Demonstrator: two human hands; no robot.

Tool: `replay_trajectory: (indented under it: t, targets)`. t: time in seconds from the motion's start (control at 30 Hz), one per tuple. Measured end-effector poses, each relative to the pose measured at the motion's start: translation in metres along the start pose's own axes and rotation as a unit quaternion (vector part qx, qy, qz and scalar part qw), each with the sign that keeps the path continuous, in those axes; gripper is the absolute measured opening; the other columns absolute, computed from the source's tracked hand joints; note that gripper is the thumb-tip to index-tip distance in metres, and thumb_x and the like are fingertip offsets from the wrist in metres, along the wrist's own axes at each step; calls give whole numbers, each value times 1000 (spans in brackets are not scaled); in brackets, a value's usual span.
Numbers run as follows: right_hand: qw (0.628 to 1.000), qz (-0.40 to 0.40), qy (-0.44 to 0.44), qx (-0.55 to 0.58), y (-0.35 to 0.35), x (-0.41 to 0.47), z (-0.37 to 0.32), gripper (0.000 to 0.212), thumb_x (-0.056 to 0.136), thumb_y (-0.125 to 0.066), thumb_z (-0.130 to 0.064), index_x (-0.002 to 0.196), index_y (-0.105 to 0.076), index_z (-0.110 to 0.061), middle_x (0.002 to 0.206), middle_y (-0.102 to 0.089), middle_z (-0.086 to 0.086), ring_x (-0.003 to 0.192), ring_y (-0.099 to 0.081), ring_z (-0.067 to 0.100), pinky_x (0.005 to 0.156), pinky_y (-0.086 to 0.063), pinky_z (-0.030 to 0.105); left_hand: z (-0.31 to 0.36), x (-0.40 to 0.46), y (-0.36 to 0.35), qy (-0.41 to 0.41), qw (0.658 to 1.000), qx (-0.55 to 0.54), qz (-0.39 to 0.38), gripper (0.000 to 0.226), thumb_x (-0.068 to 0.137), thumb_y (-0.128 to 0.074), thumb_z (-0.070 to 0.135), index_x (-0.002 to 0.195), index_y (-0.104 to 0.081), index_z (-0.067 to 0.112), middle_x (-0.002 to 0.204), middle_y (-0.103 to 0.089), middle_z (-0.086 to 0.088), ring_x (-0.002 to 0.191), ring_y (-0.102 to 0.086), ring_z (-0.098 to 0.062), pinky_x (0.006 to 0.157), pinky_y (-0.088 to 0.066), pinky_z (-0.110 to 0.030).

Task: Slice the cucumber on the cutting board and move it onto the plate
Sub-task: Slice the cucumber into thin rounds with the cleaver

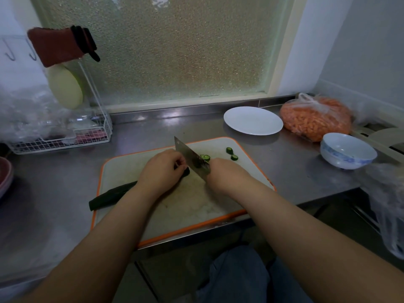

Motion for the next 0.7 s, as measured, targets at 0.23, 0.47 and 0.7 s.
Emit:
replay_trajectory:
  t: [0.23,0.47,0.7]
  targets:
    - [1000,17,18,-15,-2,-8,-2,22,94,-45,-11,113,-56,-6,116,-59,15,106,-57,33,71,-39,30,-1,1,-2,-11,1000,-25,-2,7,83,-60,19,79,-60,25,83,-56,3,74,-50,-17,65,-39,-29]
    - [999,6,35,7,17,-21,-6,27,94,-43,-10,116,-56,-6,115,-61,16,85,-56,30,61,-39,28,0,-1,-1,-4,1000,-27,7,6,84,-61,19,79,-61,22,80,-51,6,73,-49,-15,65,-36,-28]
    - [1000,-6,25,-7,16,-18,-11,28,95,-43,-9,119,-55,-4,106,-60,17,76,-50,28,46,-32,24,0,0,-1,0,999,-32,7,7,84,-61,19,78,-60,23,80,-51,6,74,-48,-14,65,-34,-27]
Point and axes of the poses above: each hand's wrist, its own x-axis towards the middle knuckle, its own y-axis out of the back of the hand, z = x × y, the point moved 1 cm from there along x, towards the middle knuckle
